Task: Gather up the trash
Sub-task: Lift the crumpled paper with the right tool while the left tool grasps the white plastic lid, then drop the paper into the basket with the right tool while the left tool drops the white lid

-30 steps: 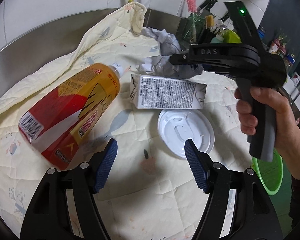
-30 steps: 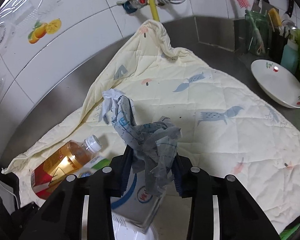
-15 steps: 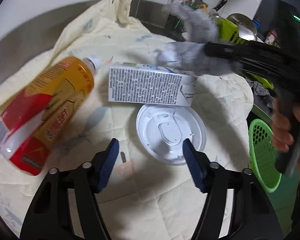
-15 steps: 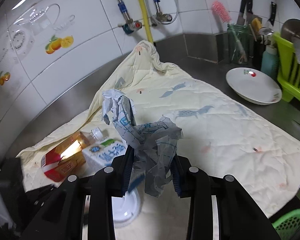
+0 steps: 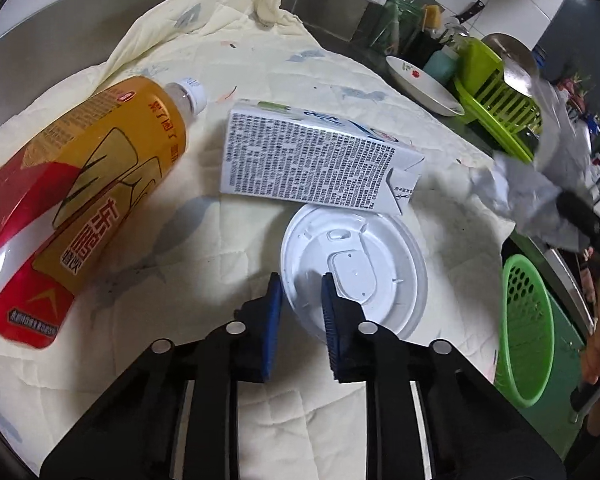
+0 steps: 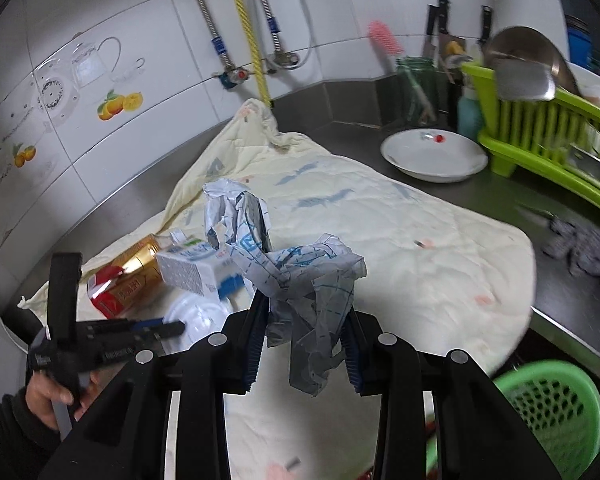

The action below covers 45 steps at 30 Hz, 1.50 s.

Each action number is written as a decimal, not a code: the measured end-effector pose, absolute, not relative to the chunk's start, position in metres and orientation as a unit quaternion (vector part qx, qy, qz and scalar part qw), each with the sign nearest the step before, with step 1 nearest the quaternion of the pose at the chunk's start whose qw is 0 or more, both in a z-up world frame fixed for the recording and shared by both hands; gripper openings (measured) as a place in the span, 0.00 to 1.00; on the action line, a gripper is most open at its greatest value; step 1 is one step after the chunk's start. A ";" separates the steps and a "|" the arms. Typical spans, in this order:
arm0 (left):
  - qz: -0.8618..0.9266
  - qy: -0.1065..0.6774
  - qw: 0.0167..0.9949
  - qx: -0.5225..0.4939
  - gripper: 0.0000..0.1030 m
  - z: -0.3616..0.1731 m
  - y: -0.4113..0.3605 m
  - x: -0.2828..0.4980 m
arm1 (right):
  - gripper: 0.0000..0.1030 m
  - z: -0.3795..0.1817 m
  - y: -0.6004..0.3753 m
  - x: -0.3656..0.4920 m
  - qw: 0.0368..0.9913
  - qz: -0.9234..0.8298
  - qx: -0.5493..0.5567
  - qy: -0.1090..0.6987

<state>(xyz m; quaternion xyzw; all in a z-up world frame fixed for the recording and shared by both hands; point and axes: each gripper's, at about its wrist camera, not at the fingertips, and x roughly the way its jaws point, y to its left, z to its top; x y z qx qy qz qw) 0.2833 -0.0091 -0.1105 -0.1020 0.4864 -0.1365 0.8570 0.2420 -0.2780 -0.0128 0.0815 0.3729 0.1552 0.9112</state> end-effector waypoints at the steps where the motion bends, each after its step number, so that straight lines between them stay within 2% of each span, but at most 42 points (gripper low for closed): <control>1: -0.137 0.487 0.856 -0.104 0.12 -0.110 -0.008 0.282 | 0.32 -0.014 -0.282 0.236 0.912 0.151 0.081 0.373; 7: -0.155 0.483 0.856 -0.101 0.04 -0.101 -0.008 0.262 | 0.32 -0.019 -0.313 0.194 0.915 0.130 0.095 0.369; 16: -0.203 0.470 0.854 -0.089 0.04 -0.085 -0.025 0.218 | 0.32 -0.038 -0.368 0.129 0.918 0.060 0.099 0.380; 25: -0.273 0.459 0.842 -0.081 0.04 -0.069 -0.081 0.194 | 0.34 -0.063 -0.435 0.084 0.910 -0.046 0.106 0.399; 28: -0.294 0.456 0.837 -0.066 0.04 -0.063 -0.109 0.189 | 0.47 -0.070 -0.455 0.074 0.906 -0.070 0.118 0.401; 29: -0.302 0.455 0.835 -0.062 0.04 -0.061 -0.119 0.188 | 0.56 -0.071 -0.459 0.071 0.904 -0.074 0.123 0.402; 35: -0.337 0.454 0.824 -0.044 0.04 -0.054 -0.173 0.186 | 0.64 -0.078 -0.478 0.052 0.903 -0.084 0.141 0.396; 45: -0.370 0.471 0.800 -0.014 0.04 -0.067 -0.256 0.190 | 0.69 -0.071 -0.487 0.027 0.910 -0.085 0.145 0.378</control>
